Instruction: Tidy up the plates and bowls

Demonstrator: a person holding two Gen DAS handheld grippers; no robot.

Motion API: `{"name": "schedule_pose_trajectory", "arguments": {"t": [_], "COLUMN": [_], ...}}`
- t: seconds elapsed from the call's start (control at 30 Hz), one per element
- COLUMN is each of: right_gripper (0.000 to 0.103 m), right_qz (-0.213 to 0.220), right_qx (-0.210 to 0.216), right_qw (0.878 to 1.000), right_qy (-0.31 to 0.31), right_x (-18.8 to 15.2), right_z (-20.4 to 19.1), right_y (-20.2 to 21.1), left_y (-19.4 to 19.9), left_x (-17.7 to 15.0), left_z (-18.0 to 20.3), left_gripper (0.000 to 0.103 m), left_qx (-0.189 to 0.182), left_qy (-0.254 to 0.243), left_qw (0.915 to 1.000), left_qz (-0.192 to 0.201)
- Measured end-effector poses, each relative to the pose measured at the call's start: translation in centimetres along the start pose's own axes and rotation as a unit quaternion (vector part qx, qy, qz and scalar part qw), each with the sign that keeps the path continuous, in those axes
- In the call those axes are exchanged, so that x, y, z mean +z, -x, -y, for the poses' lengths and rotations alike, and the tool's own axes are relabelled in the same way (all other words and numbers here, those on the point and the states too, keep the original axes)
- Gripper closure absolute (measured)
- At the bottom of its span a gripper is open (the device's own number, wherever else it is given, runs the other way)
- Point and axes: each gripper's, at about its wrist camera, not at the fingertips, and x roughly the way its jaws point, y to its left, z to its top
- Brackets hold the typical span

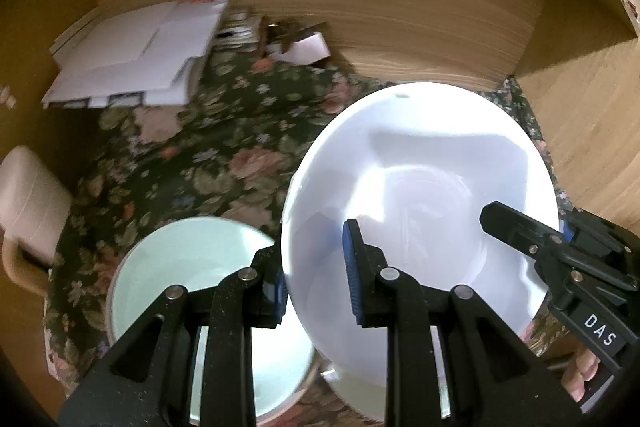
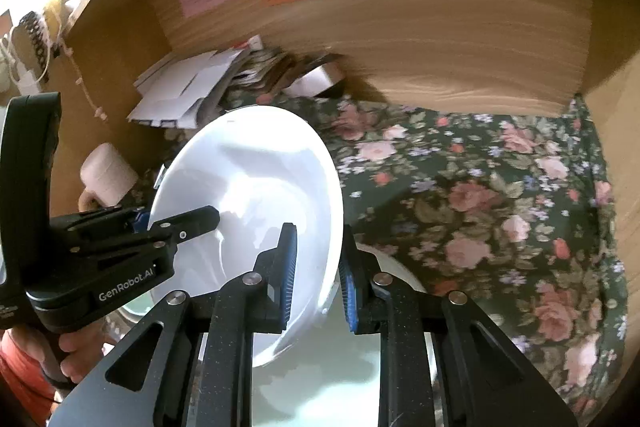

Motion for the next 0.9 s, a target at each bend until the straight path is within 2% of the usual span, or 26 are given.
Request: {"name": "schedule_pose_trajectory", "arguments": {"t": [0.47,0.9], "right_gripper": [0.085,0.085], "right_qz": [-0.027,-0.064], "right_qx": [0.050,0.080], "right_qw": [0.998,0.993], "right_qy": [0.038,0.060], "right_x": [-0.2,-0.9], "right_z": [-5.9,-9.1], "right_y": [-3.3,-6.5], "left_y": [2.3,2.3], "left_x": [-2.3,-4.5], "left_z": [-6.4,-10.3], "left_gripper": [0.079,0.079], "left_qx": [0.037,0.051], "left_qy": [0.049,0.080], "left_qw": [0.9980,0.9954], "left_qz": [0.012,-0.003]}}
